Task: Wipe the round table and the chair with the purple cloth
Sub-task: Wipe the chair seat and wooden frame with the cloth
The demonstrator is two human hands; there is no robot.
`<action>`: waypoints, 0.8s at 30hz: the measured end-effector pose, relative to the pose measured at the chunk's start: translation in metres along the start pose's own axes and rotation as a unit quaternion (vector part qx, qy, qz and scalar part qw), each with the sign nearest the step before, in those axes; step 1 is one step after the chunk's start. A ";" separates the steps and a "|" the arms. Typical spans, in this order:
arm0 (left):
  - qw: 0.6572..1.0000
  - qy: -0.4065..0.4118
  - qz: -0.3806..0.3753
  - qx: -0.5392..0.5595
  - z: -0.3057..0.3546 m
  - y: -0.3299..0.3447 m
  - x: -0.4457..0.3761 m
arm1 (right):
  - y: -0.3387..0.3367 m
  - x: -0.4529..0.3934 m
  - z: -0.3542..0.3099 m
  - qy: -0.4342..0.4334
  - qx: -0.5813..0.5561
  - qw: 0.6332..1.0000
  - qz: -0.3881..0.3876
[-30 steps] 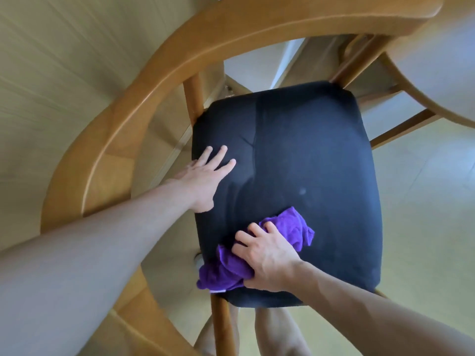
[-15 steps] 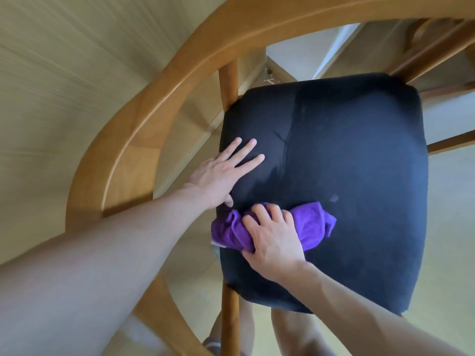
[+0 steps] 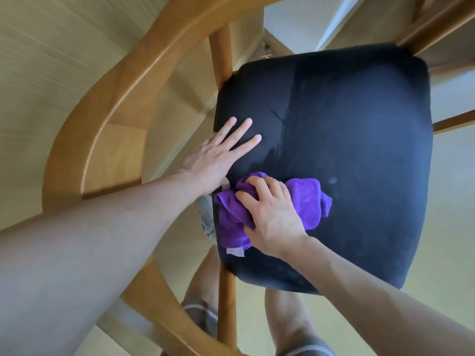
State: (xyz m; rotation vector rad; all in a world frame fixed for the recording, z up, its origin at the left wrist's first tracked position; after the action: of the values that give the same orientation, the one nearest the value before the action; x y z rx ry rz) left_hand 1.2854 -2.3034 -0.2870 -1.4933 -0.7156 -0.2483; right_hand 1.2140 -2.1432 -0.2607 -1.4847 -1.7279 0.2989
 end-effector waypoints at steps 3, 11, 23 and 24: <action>1.000 0.003 -0.004 0.005 -0.001 -0.001 -0.001 | 0.022 0.005 -0.013 0.022 0.017 0.999 -0.041; 1.000 -0.021 -0.003 0.014 0.003 0.000 -0.001 | 0.004 0.051 0.011 -0.016 0.027 0.980 -0.198; 0.997 -0.043 -0.010 0.064 0.013 -0.003 -0.007 | -0.122 -0.075 0.028 0.076 -0.062 0.994 -0.048; 0.997 -0.042 -0.005 0.069 0.013 -0.003 -0.007 | -0.124 -0.076 0.030 0.109 -0.122 0.986 0.014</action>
State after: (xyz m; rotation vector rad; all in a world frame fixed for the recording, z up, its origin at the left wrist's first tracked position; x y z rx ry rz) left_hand 1.2748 -2.2926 -0.2894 -1.3753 -0.7922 -0.1426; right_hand 1.1030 -2.2364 -0.2317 -1.6496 -1.6121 -0.0632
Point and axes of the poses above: each hand's wrist, its own x-axis away from the middle knuckle, its own y-axis out of the palm, z = x × y, the point moved 3 cm from there along -x, towards the middle knuckle, and after that the axes turned 14 degrees about -x, right-handed, at the moved point
